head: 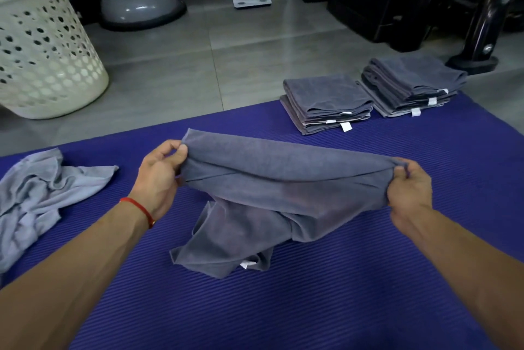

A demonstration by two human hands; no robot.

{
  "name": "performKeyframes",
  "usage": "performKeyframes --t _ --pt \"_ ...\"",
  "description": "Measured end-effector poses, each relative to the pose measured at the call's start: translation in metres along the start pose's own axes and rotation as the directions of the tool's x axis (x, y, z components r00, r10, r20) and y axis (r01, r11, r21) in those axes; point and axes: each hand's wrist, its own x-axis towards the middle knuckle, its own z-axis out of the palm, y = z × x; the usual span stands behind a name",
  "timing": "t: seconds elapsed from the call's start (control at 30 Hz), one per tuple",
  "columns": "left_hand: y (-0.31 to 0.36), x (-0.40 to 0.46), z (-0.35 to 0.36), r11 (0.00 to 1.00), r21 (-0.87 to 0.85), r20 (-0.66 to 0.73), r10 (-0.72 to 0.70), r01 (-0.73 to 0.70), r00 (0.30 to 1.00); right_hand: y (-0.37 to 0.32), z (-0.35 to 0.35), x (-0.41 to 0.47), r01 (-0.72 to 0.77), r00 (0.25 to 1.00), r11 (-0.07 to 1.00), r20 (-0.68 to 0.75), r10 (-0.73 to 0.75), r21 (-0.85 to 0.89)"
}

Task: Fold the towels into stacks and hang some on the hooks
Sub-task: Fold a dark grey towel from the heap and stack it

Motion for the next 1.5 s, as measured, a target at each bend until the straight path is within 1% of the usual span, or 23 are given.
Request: performKeyframes --t 0.13,0.2,0.3,0.37,0.43,0.5,0.57,0.63,0.67,0.7,0.77,0.83,0.9,1.0,1.07,1.13,1.23,1.3,1.33,1.37,1.4,1.43,1.5 --pt "-0.001 0.002 -0.013 0.999 -0.052 -0.119 -0.012 0.006 0.993 -0.008 -0.002 0.002 0.266 0.953 0.928 0.214 -0.213 -0.261" --pt "-0.005 0.002 -0.018 1.000 0.009 -0.128 0.010 -0.009 0.992 -0.011 -0.006 0.004 0.336 0.933 0.893 0.235 -0.272 -0.300" --pt "-0.013 0.002 -0.017 0.985 0.170 -0.133 0.057 -0.033 0.989 -0.007 -0.008 0.007 0.341 0.934 0.887 0.218 -0.282 -0.312" --pt "-0.014 0.004 -0.016 0.914 0.402 -0.131 0.127 -0.065 0.983 -0.003 -0.011 0.003 0.362 0.930 0.870 0.199 -0.310 -0.336" --pt "-0.010 0.004 -0.013 0.771 0.623 -0.075 0.226 -0.131 0.971 0.000 -0.017 -0.003 0.403 0.915 0.845 0.180 -0.361 -0.352" --pt "-0.001 0.004 -0.002 0.671 0.711 -0.012 0.309 -0.209 0.951 0.002 -0.028 -0.007 0.417 0.909 0.840 0.152 -0.388 -0.348" --pt "0.011 0.010 0.016 0.610 0.740 0.056 0.364 -0.283 0.930 0.009 -0.040 -0.004 0.348 0.938 0.888 0.101 -0.333 -0.302" --pt "0.023 0.026 0.042 0.559 0.754 0.152 0.362 -0.345 0.920 0.020 -0.054 0.003 0.112 0.990 0.989 0.095 -0.103 -0.092" --pt "0.027 0.038 0.057 0.526 0.768 0.211 0.332 -0.366 0.920 0.025 -0.063 0.004 -0.054 0.989 0.997 0.140 0.045 0.059" --pt "0.030 0.051 0.074 0.478 0.790 0.275 0.283 -0.384 0.919 0.030 -0.073 0.003 -0.201 0.964 0.961 0.211 0.160 0.189" --pt "0.029 0.084 0.113 0.323 0.852 0.389 0.137 -0.412 0.911 0.044 -0.094 0.002 -0.378 0.896 0.873 0.359 0.262 0.308" --pt "0.025 0.109 0.159 0.171 0.871 0.465 0.024 -0.462 0.885 0.061 -0.114 0.001 -0.416 0.863 0.860 0.427 0.271 0.295" --pt "0.026 0.121 0.211 0.084 0.850 0.522 0.007 -0.521 0.853 0.075 -0.132 0.004 -0.352 0.902 0.901 0.347 0.255 0.253" --pt "0.032 0.125 0.301 0.095 0.809 0.578 0.048 -0.579 0.815 0.089 -0.163 0.023 -0.221 0.975 0.958 0.023 0.221 0.184" --pt "0.040 0.128 0.364 0.164 0.799 0.573 0.084 -0.579 0.815 0.091 -0.186 0.038 -0.156 0.966 0.983 -0.193 0.172 0.097" --pt "0.047 0.131 0.430 0.270 0.774 0.562 0.123 -0.573 0.818 0.084 -0.212 0.055 -0.098 0.922 0.995 -0.374 0.099 0.020" --pt "0.062 0.121 0.525 0.549 0.604 0.599 0.167 -0.578 0.783 0.062 -0.256 0.084 -0.046 0.760 0.998 -0.650 0.007 -0.044" --pt "0.071 0.106 0.569 0.708 0.451 0.666 0.137 -0.543 0.733 0.055 -0.281 0.111 -0.008 0.665 1.000 -0.747 0.004 -0.002" --pt "0.070 0.101 0.586 0.772 0.394 0.692 0.109 -0.499 0.714 0.057 -0.293 0.125 0.024 0.645 0.998 -0.764 0.032 0.062" --pt "0.066 0.094 0.594 0.796 0.373 0.723 0.073 -0.477 0.687 0.064 -0.300 0.136 0.029 0.666 0.990 -0.741 0.086 0.141" --pt "0.058 0.084 0.596 0.773 0.385 0.755 0.050 -0.505 0.653 0.076 -0.306 0.146 0.016 0.707 0.983 -0.697 0.120 0.185" --pt "0.047 0.074 0.588 0.694 0.435 0.792 0.009 -0.574 0.611 0.080 -0.303 0.144 -0.039 0.733 0.983 -0.663 0.151 0.180" --pt "0.013 0.059 0.548 0.493 0.495 0.849 -0.100 -0.716 0.519 0.092 -0.279 0.126 -0.154 0.806 0.988 -0.574 0.144 0.033"
